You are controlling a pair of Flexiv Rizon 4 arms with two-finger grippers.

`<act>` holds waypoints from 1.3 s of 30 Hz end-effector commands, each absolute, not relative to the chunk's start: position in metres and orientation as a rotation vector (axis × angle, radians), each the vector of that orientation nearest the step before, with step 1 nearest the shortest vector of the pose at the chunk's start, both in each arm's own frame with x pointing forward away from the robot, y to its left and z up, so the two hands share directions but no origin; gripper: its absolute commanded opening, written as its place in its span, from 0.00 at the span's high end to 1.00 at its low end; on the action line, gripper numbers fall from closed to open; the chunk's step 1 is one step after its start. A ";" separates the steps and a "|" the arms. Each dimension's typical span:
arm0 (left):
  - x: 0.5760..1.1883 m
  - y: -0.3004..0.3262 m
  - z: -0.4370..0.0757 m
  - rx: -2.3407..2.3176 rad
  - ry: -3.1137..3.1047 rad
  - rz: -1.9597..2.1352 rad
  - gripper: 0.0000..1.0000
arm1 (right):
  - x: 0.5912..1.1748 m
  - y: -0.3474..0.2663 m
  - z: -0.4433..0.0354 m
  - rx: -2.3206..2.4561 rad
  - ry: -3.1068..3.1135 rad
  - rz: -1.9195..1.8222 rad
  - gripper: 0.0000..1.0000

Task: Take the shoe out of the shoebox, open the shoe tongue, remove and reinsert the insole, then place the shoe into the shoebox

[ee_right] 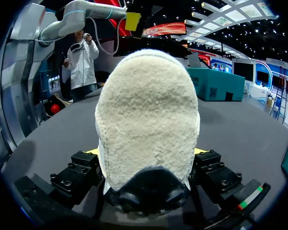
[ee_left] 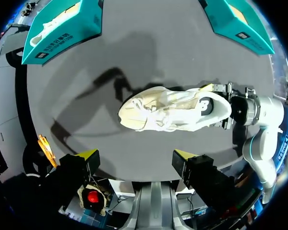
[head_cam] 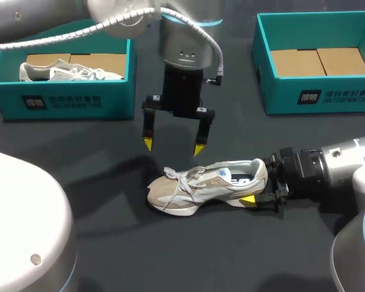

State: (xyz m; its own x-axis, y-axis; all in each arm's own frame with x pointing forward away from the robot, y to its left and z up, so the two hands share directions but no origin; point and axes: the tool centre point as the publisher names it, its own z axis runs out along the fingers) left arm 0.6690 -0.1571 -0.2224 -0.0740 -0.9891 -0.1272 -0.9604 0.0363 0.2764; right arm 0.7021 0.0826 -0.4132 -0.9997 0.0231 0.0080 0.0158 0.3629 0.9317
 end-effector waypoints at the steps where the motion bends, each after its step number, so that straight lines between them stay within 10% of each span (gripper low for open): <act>1: 0.672 -0.170 -0.224 2.073 -2.206 -0.507 0.00 | 0.701 0.084 -0.413 0.038 2.593 1.765 1.00; 39: 0.676 -0.252 -0.280 2.286 -2.057 -0.554 0.00 | 0.701 0.084 -0.413 0.038 2.593 1.765 1.00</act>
State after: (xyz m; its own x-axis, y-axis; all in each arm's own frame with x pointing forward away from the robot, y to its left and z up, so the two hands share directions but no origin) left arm 0.6740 -0.2423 -0.2715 0.0741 -0.9700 -0.2314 -0.9627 -0.1302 0.2373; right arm 0.7021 0.0827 -0.4132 -0.9997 0.0230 0.0080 0.0158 0.3628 0.9317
